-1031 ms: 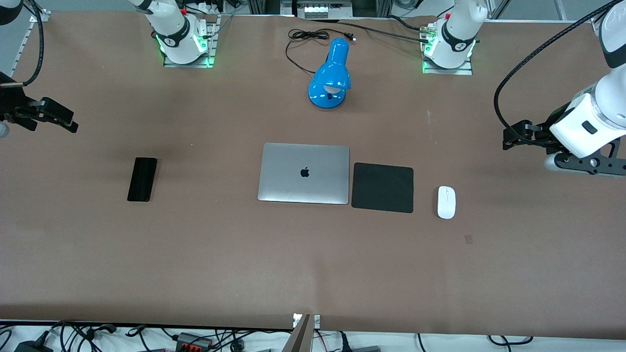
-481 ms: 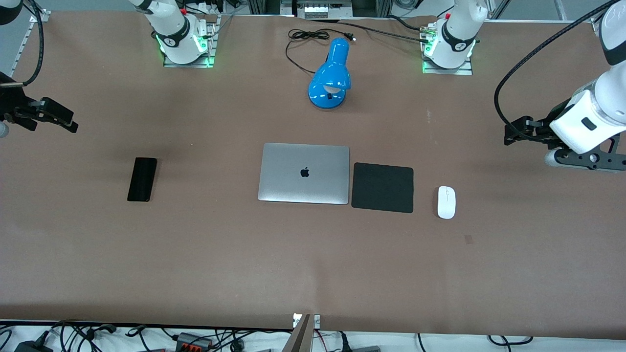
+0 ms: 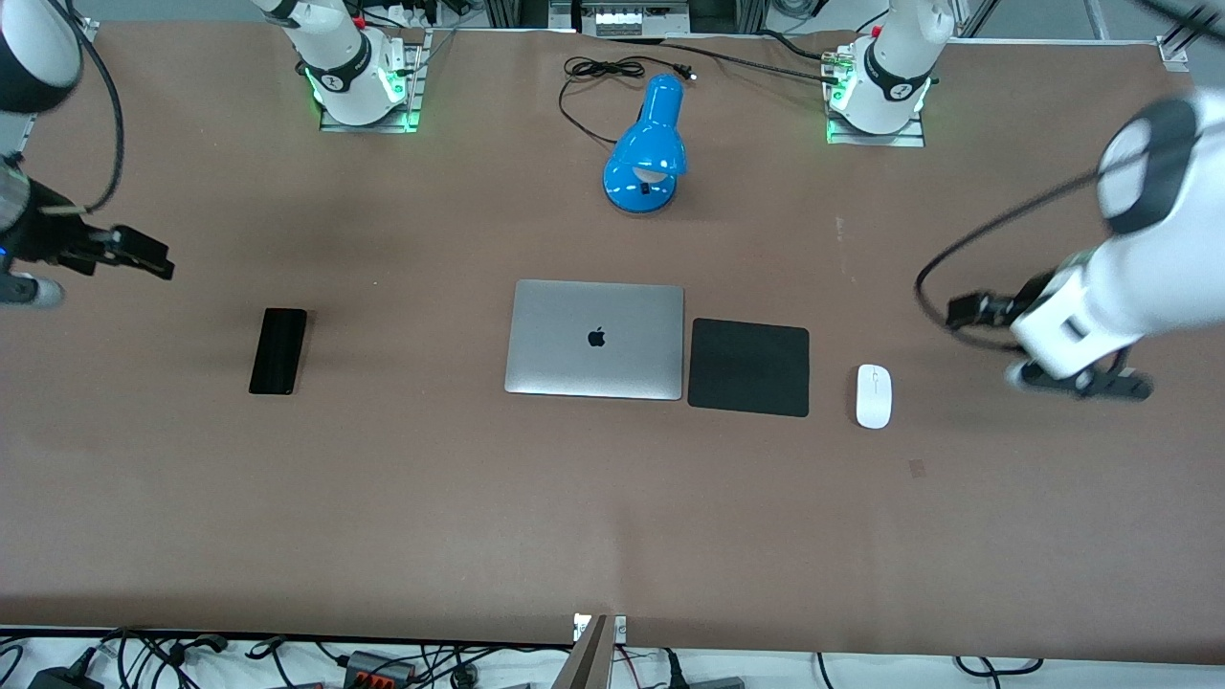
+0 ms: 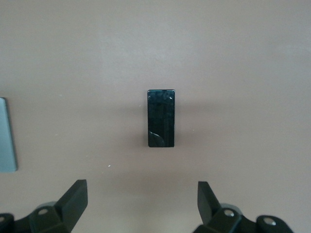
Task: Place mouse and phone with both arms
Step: 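Reach the right gripper to the phone while the left gripper reaches the mouse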
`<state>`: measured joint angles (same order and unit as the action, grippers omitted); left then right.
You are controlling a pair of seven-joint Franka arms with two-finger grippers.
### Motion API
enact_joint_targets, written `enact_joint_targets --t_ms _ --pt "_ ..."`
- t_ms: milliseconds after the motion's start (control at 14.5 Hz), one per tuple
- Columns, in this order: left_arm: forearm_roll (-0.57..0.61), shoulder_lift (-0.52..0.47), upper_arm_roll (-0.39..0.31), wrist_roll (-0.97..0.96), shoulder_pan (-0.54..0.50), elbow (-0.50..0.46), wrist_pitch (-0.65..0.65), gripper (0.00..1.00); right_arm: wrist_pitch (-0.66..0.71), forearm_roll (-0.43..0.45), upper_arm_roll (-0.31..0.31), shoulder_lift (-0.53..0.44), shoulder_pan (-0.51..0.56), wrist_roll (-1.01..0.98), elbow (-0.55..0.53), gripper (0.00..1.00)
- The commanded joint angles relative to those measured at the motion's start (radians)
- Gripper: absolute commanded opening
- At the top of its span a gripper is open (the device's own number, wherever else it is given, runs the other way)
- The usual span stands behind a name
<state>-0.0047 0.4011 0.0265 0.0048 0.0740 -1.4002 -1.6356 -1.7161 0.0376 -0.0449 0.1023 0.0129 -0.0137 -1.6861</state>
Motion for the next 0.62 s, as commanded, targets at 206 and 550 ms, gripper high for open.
enact_joint_targets --t_ms 206,550 --pt "0.002 0.094 0.033 0.020 0.009 -0.188 -0.350 1.00 -0.229 0.034 0.002 0.117 0.006 0.006 -0.133 1.00" --pt "0.005 0.096 0.039 0.134 0.007 -0.413 -0.631 1.00 -0.370 0.036 -0.006 0.278 0.038 0.008 -0.170 1.00"
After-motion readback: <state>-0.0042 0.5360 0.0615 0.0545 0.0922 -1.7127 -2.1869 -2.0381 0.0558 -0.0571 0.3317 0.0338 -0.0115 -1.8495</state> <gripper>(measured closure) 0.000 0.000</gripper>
